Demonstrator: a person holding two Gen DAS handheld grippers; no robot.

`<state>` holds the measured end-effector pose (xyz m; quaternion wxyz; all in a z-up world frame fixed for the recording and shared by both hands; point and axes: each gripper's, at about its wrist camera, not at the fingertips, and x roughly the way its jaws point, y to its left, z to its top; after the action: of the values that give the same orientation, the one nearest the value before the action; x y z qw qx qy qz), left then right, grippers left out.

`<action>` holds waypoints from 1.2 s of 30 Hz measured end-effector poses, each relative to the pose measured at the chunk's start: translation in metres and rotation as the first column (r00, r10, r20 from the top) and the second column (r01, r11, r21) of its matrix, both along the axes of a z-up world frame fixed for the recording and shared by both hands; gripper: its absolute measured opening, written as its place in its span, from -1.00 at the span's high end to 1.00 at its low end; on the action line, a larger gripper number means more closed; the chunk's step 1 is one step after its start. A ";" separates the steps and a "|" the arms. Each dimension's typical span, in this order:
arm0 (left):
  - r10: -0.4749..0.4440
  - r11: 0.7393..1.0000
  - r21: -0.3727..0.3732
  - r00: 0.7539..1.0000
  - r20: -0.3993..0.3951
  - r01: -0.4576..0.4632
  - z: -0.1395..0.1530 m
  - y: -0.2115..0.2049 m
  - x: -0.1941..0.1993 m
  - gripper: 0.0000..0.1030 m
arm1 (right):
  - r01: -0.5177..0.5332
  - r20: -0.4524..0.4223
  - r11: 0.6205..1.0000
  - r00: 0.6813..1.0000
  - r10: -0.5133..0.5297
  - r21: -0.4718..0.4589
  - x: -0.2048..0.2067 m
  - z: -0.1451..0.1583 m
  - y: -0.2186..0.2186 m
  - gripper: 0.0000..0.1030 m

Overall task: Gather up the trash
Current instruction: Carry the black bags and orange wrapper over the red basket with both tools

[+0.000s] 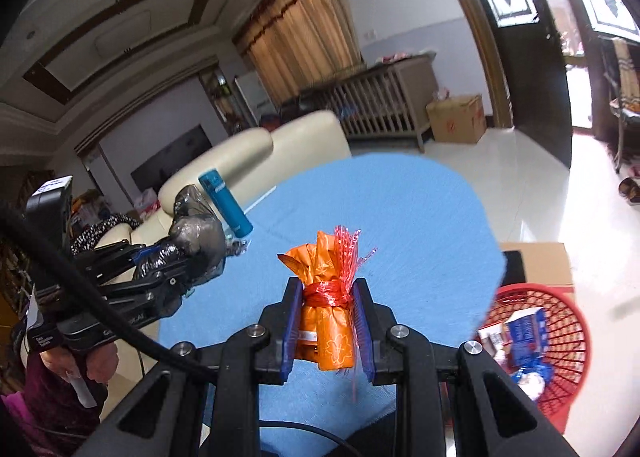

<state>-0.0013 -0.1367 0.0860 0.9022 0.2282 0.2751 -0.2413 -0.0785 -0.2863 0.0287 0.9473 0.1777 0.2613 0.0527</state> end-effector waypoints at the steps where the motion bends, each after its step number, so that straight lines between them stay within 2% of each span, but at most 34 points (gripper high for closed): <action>1: -0.002 1.000 -0.003 1.000 0.018 0.002 0.006 -0.003 -0.005 0.24 | 0.012 0.015 1.000 1.000 -0.012 -0.005 -0.008 0.004 -0.002 0.47; 6: -0.004 1.000 -0.020 0.994 0.113 0.006 0.023 -0.017 -0.024 0.24 | 0.059 0.065 0.998 0.996 -0.058 -0.014 -0.033 0.020 -0.016 0.47; 10: 0.006 0.999 -0.038 0.989 0.145 -0.001 0.033 -0.030 -0.032 0.24 | 0.092 0.103 0.996 0.990 -0.091 -0.008 -0.046 0.029 -0.026 0.47; 18: 0.002 0.999 -0.041 0.992 0.128 0.003 0.032 -0.055 -0.035 0.24 | 0.126 0.127 0.992 0.984 -0.128 0.021 -0.063 0.028 -0.044 0.47; 28: -0.039 0.999 -0.018 0.995 0.092 0.041 0.018 -0.085 -0.042 0.24 | 0.174 0.114 0.983 0.977 -0.180 0.060 -0.084 0.018 -0.071 0.47; 36: -0.062 0.998 -0.021 0.994 0.085 0.064 0.018 -0.106 -0.046 0.24 | 0.217 0.100 0.972 0.969 -0.225 0.088 -0.104 0.011 -0.096 0.47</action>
<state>-0.0475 -0.2425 0.1041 0.9077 0.2359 0.2265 -0.2629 -0.1822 -0.3822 0.0393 0.9527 0.2385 0.1853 -0.0336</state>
